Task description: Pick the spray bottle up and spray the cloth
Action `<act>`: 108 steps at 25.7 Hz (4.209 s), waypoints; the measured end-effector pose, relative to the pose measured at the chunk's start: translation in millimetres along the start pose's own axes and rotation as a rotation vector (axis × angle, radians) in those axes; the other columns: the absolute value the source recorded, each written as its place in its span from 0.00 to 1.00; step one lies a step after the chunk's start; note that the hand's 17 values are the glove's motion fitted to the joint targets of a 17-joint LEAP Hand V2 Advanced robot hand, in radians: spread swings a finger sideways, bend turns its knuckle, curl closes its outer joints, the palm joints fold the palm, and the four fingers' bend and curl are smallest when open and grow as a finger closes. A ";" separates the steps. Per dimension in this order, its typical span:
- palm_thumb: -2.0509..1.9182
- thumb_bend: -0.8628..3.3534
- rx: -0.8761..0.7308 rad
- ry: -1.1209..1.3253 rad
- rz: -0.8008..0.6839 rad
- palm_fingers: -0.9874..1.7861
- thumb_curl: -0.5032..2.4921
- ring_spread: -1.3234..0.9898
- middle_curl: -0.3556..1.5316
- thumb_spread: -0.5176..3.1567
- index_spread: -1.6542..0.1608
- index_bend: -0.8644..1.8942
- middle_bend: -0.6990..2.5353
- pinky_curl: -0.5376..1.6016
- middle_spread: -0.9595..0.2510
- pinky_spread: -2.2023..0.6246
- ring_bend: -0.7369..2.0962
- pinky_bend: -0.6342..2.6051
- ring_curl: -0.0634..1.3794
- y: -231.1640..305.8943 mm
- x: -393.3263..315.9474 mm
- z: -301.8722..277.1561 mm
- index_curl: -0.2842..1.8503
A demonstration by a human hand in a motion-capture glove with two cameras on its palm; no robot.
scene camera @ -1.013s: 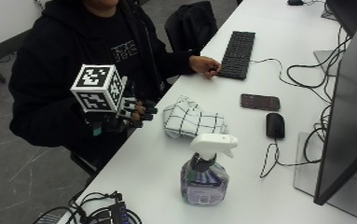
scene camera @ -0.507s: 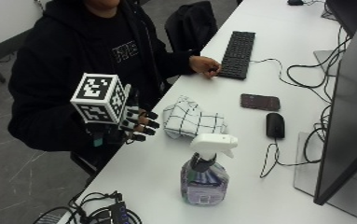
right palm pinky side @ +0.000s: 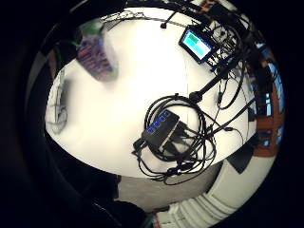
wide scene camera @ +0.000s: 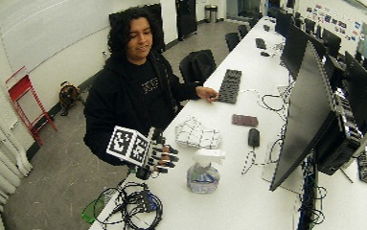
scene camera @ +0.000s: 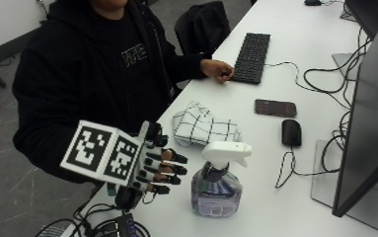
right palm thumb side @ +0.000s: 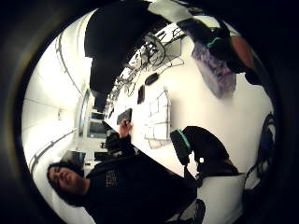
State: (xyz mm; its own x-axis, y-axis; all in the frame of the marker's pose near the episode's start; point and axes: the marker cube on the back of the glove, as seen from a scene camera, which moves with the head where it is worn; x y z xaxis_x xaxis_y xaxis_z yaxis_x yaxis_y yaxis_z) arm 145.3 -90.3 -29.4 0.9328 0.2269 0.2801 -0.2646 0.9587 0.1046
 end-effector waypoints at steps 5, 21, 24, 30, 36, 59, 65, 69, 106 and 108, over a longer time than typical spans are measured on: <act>0.67 0.21 0.071 -0.173 0.051 0.64 0.26 0.48 0.38 0.42 0.71 0.34 0.31 0.39 0.65 0.78 0.43 0.26 0.28 -43.7 13.1 -4.3 0.24; 0.72 0.21 0.115 -0.547 0.043 0.75 0.29 0.47 0.39 0.39 0.73 0.37 0.31 0.40 0.61 0.74 0.42 0.27 0.29 -127.1 -1.6 35.4 0.26; 0.74 0.21 0.141 -0.607 0.059 0.79 0.31 0.47 0.39 0.35 0.73 0.37 0.30 0.41 0.60 0.72 0.43 0.29 0.30 -131.9 -5.6 40.9 0.27; 0.76 0.20 0.209 -0.671 0.095 0.85 0.33 0.47 0.41 0.29 0.73 0.38 0.32 0.43 0.58 0.69 0.45 0.30 0.33 -139.0 -10.8 49.7 0.29; 0.76 0.20 0.355 -0.642 0.074 0.88 0.35 0.47 0.44 0.25 0.74 0.40 0.34 0.43 0.58 0.67 0.48 0.31 0.35 -156.6 -16.5 49.9 0.32; 0.76 0.20 -0.173 -0.024 -0.195 0.86 0.39 0.48 0.46 0.21 0.75 0.42 0.38 0.45 0.60 0.66 0.51 0.34 0.38 -84.0 -108.6 -42.2 0.37; 0.76 0.20 -0.450 0.297 -0.272 0.86 0.40 0.48 0.47 0.21 0.75 0.42 0.38 0.45 0.60 0.66 0.51 0.34 0.38 -80.3 -139.3 -22.7 0.37; 0.76 0.20 -0.593 0.474 -0.295 0.86 0.40 0.48 0.47 0.21 0.75 0.42 0.38 0.44 0.60 0.66 0.51 0.34 0.38 -75.5 -158.5 -0.9 0.38; 0.76 0.20 -0.708 0.777 -0.418 0.85 0.42 0.47 0.46 0.20 0.75 0.41 0.38 0.44 0.60 0.66 0.51 0.34 0.38 -54.9 -227.6 96.3 0.40; 0.76 0.20 -0.653 0.694 -0.432 0.85 0.42 0.47 0.46 0.20 0.75 0.41 0.38 0.44 0.60 0.66 0.51 0.34 0.38 -60.6 -241.6 90.4 0.40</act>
State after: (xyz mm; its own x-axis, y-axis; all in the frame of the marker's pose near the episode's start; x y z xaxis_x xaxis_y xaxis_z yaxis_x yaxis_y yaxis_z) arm -86.2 -218.7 -17.2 0.9070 -0.3060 -0.2893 0.1154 0.8414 -0.5280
